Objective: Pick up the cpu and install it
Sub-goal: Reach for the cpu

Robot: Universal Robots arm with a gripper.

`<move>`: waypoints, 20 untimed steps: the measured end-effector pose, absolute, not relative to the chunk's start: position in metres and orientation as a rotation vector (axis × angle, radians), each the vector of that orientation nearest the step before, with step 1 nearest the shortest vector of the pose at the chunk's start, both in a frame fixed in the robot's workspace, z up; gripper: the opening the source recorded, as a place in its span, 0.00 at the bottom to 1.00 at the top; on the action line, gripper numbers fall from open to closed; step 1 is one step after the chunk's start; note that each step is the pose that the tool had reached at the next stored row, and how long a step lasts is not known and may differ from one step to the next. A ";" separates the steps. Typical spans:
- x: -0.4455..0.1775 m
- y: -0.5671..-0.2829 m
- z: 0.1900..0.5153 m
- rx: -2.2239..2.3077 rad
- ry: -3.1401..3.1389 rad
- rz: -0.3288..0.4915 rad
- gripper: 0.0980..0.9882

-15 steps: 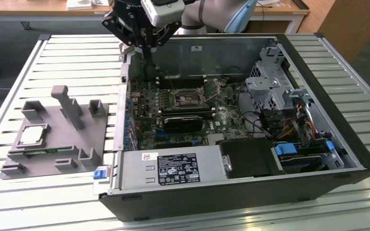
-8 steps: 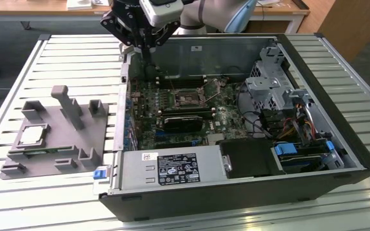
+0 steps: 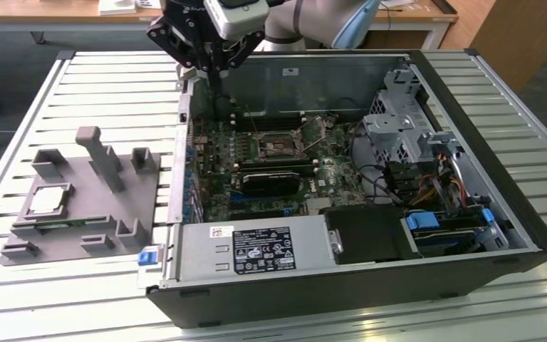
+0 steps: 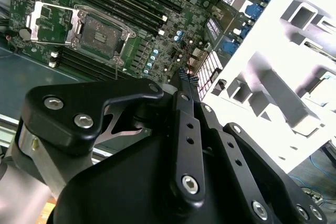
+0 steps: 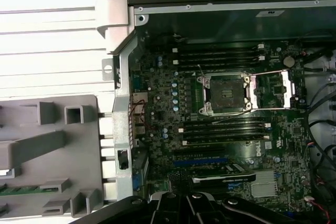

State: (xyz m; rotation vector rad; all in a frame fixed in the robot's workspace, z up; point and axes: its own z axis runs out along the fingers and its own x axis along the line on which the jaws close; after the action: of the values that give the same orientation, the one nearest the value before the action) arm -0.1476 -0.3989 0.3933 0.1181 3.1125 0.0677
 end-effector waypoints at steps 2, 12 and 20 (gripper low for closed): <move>-0.148 -0.399 0.393 0.118 3.112 0.068 0.01; -0.151 -0.399 0.393 0.118 3.113 0.068 0.01; -0.159 -0.399 0.393 0.118 3.113 0.068 0.01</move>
State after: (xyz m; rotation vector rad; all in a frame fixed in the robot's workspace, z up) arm -0.1585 -0.3990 0.3933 0.1179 3.1125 0.0675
